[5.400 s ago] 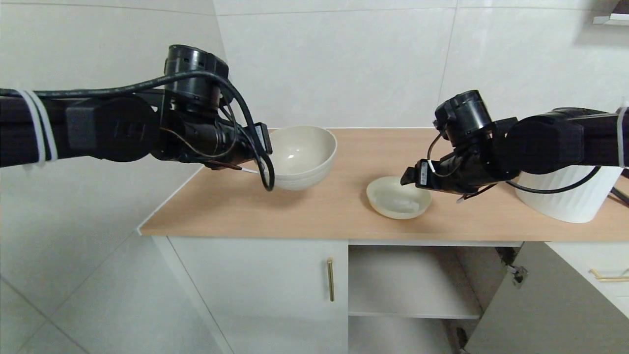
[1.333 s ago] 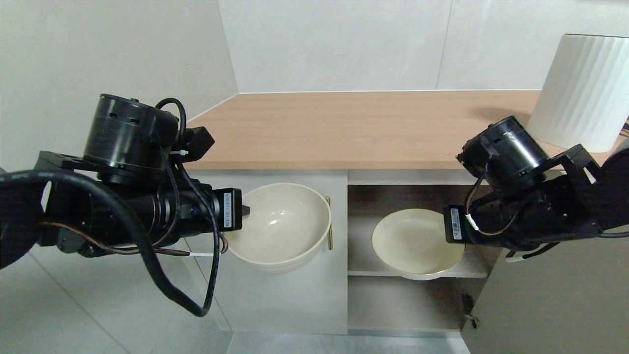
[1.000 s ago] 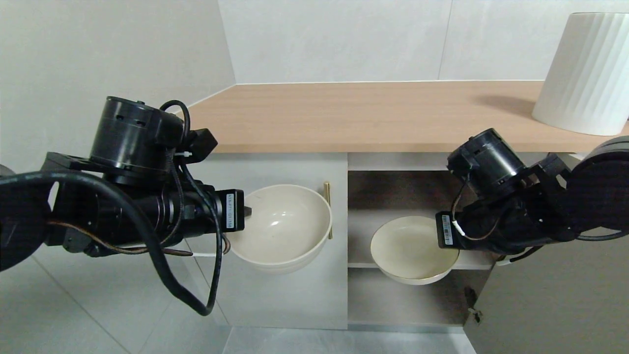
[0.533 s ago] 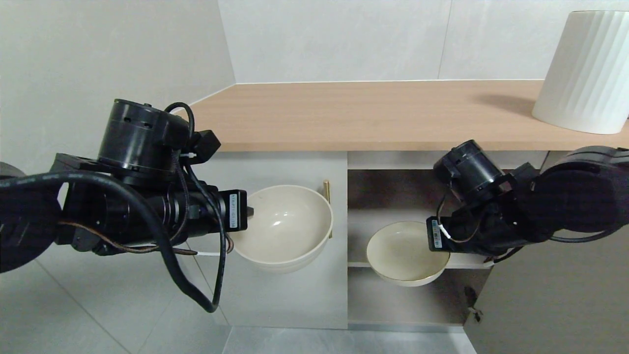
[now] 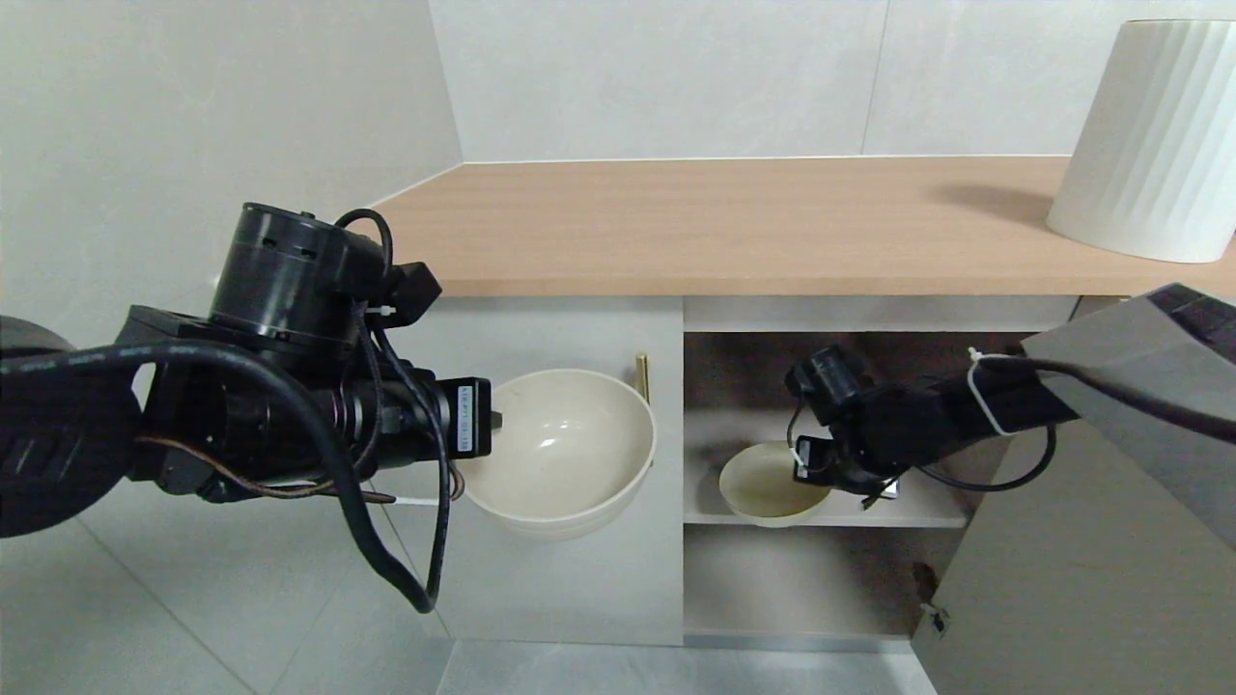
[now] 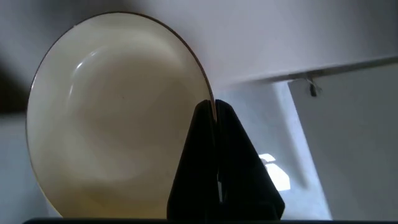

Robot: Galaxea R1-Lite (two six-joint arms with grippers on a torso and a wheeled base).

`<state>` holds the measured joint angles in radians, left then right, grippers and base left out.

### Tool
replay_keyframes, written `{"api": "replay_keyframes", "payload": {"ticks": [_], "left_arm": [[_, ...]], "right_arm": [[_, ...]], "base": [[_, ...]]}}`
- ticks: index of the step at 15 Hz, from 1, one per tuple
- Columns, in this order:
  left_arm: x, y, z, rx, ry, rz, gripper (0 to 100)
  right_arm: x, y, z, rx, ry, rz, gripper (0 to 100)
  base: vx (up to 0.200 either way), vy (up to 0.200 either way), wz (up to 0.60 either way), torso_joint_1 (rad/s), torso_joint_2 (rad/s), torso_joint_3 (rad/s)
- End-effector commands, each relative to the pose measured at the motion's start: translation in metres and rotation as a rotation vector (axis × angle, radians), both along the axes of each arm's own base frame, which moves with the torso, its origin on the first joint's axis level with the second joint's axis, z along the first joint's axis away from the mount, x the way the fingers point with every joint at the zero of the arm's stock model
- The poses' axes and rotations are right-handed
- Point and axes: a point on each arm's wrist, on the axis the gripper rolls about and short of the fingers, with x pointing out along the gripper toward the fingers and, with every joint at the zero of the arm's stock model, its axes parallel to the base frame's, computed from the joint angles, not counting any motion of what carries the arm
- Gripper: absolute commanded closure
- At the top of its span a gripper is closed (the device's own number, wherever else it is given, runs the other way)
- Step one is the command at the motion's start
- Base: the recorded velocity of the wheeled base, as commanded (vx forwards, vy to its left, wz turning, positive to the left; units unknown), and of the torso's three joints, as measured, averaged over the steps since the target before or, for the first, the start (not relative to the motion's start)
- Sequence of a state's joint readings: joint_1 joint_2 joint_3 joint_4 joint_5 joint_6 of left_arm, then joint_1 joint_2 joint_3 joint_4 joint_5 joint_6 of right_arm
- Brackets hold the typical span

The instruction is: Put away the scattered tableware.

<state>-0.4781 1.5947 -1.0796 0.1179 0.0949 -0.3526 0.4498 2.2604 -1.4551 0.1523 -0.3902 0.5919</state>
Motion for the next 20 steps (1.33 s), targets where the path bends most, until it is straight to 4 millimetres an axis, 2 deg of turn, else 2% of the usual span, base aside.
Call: {"api": "replay_keyframes", "payload": {"ticks": [1, 6, 11, 13, 19, 20], "left_arm": [[0.001, 0.0, -0.001, 0.001, 0.002, 0.001, 100], [0.0, 0.0, -0.001, 0.001, 0.002, 0.0, 100], [0.0, 0.0, -0.001, 0.001, 0.002, 0.0, 100], [0.0, 0.0, 0.0, -0.001, -0.001, 0.0, 100], [0.0, 0.0, 0.0, 0.0, 0.001, 0.002, 100], [0.0, 0.0, 0.0, -0.002, 0.0, 0.001, 100]], "right_arm": [[0.018, -0.007, -0.04, -0.014, 0.034, -0.045, 100], [0.042, -0.018, -0.067, -0.075, -0.023, -0.138, 100], [0.056, -0.026, -0.071, -0.084, -0.052, -0.18, 100], [0.064, -0.029, -0.066, -0.072, -0.08, -0.194, 100], [0.068, -0.028, -0.067, -0.076, -0.091, -0.199, 100], [0.069, -0.028, -0.065, -0.071, -0.098, -0.2, 0]], "base": [[0.0, 0.0, 0.0, 0.0, 0.0, 0.0], [0.0, 0.0, 0.0, 0.0, 0.0, 0.0], [0.0, 0.0, 0.0, 0.0, 0.0, 0.0], [0.0, 0.0, 0.0, 0.0, 0.0, 0.0], [0.0, 0.0, 0.0, 0.0, 0.0, 0.0], [0.0, 0.0, 0.0, 0.0, 0.0, 0.0]]}}
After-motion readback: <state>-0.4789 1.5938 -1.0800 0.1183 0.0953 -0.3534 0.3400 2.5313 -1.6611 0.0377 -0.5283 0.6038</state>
